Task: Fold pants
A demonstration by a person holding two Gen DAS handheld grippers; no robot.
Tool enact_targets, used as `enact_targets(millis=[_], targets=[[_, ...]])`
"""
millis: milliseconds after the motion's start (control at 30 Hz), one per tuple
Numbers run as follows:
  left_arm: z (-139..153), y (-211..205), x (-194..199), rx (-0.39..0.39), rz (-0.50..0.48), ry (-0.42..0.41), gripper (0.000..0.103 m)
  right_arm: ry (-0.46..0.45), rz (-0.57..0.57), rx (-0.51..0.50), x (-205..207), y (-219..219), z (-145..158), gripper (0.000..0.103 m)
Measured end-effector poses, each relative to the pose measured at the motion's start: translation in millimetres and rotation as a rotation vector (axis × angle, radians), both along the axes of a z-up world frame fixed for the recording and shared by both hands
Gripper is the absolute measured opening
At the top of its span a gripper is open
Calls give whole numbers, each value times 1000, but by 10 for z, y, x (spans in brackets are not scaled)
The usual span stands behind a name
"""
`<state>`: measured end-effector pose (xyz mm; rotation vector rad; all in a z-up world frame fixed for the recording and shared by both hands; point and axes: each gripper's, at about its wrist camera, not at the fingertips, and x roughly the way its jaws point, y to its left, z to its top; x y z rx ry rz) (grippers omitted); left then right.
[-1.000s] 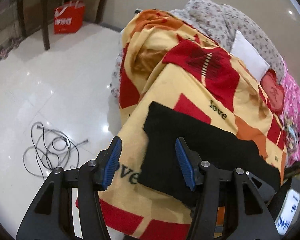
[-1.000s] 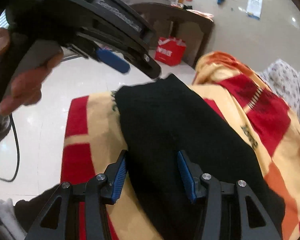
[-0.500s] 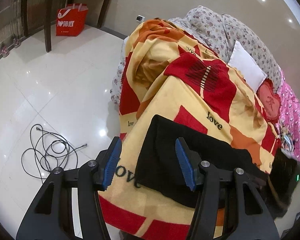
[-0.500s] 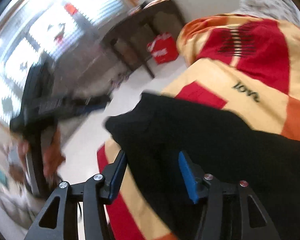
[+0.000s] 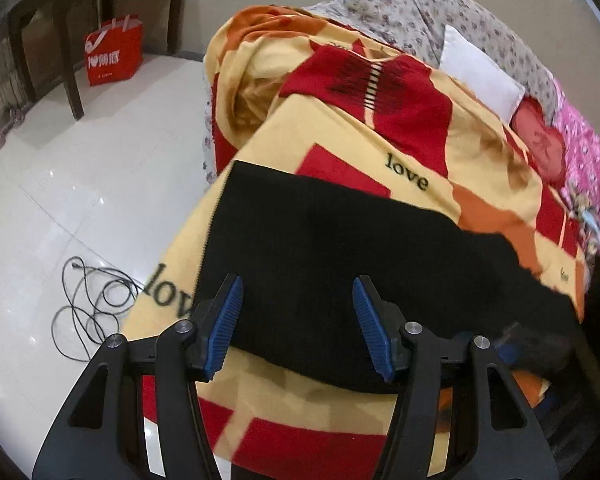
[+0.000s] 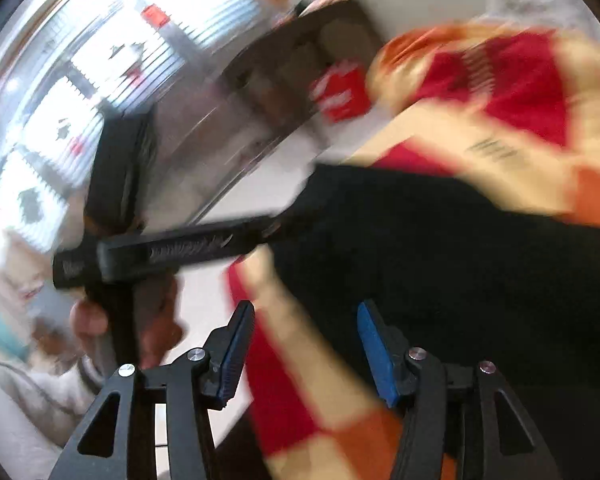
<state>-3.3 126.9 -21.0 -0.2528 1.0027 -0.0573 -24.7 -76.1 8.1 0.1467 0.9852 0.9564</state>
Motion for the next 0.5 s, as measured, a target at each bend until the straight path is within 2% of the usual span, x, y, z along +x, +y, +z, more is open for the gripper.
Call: enact_targets(millis=[33, 133, 233, 367, 500], targets=[[17, -35, -16, -1, -1, -13, 57, -38, -67, -49, 9, -182, 32, 52], [24, -152, -44, -5, -23, -28, 57, -84, -172, -149, 45, -515, 18, 52], [-82, -235, -57, 43, -11, -27, 57, -49, -244, -195, 96, -679, -167, 52], [-166, -288, -89, 135, -1, -30, 57, -91, -245, -202, -2, -736, -119, 52], [-77, -317, -128, 138, 5, -39, 57, -117, -292, -224, -12, -921, -4, 52]])
